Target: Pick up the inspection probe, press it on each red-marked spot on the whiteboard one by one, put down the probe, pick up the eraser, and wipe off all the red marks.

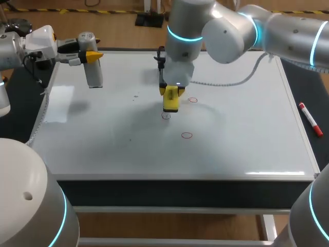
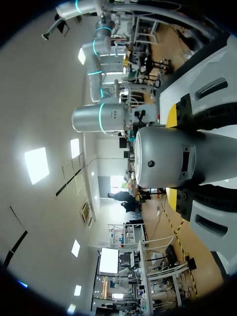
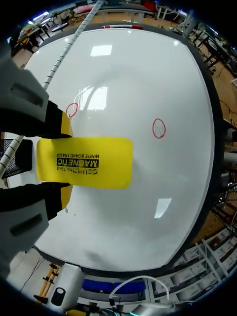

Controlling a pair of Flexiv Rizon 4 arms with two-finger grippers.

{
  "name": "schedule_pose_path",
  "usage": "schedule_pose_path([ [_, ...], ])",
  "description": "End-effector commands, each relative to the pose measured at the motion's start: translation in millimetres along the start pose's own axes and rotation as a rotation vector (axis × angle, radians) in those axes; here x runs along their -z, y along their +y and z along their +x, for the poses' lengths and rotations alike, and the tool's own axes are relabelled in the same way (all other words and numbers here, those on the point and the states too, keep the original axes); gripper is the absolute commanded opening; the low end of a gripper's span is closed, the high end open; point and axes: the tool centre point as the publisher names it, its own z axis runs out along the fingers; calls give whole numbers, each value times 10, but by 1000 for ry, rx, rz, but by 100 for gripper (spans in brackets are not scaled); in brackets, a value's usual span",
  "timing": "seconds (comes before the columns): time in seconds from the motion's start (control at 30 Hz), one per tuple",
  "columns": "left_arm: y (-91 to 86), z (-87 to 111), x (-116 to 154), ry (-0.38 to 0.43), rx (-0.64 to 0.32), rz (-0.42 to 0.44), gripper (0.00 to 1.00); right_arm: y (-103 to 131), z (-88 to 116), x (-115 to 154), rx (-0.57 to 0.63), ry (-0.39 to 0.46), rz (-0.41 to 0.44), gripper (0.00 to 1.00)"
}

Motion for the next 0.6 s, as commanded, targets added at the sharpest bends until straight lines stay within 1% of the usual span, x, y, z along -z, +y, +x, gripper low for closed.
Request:
schedule_pose_path([
  [0.03,-2,-15,1,4,1,2,0,112,-51,65,14,9,6,0],
  [0.1,-2,-15,1,4,1,2,0,165,-89,31,17,9,3,0],
  [0.17,-2,-15,1,4,1,2,0,272,-159,-29,28,7,-2,0],
  [0.3,-2,-15,1,4,1,2,0,496,-294,-140,41,-26,-1,0],
  [0.4,-2,-15,1,4,1,2,0,607,-373,-239,65,-41,-6,0],
  [0.5,-2,-15,1,4,1,2,0,675,-424,-311,109,-30,-5,0],
  [0.6,-2,-15,1,4,1,2,0,686,-454,-366,141,-14,-6,0],
])
